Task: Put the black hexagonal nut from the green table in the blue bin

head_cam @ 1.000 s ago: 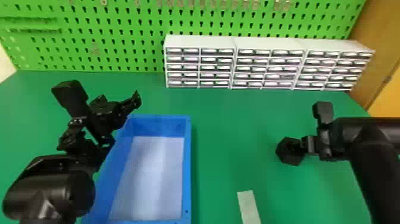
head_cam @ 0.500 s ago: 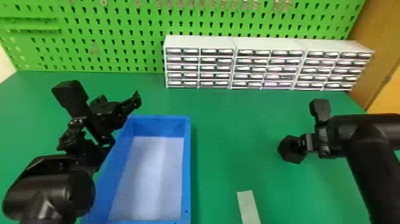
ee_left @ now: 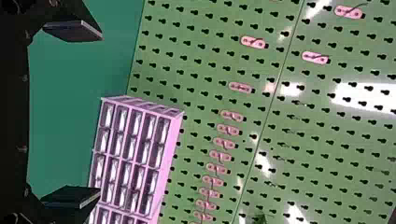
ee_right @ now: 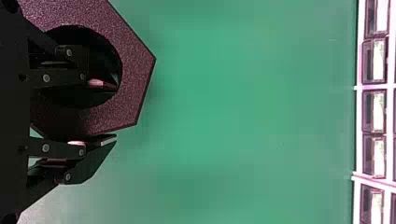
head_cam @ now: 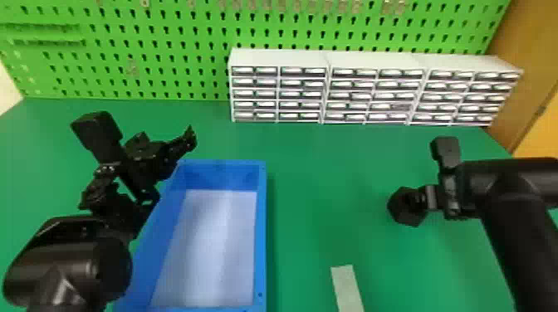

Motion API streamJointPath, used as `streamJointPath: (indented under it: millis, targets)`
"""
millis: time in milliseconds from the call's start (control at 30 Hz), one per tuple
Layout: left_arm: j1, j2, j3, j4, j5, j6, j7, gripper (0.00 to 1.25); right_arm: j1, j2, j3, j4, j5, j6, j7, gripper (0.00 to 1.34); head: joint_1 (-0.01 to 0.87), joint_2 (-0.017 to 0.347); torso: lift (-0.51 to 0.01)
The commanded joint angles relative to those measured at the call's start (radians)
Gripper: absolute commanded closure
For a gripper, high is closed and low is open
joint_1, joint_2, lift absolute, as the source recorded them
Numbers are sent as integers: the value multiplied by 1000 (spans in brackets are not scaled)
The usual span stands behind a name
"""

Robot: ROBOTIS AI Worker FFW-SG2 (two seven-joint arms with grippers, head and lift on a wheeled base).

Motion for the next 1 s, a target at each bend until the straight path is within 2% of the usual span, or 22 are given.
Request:
streamJointPath:
  millis: [0,500,700,967]
  targets:
    - [2,0,0,0,0,0,0,116,8,1,6,-57,32,0,0,1006,692,9,-97]
    - [3,0,0,0,0,0,0,116,62,7,30,-288,54,-60,0,1006,692,9,-97]
    - [3,0,2,0,0,0,0,116,103,13,35,-395,-31,-177,0,1006,692,9,-97]
    - [5,0,5,0,0,0,-2,116,146,25,37,-490,-156,-346,0,1006,692,9,-97]
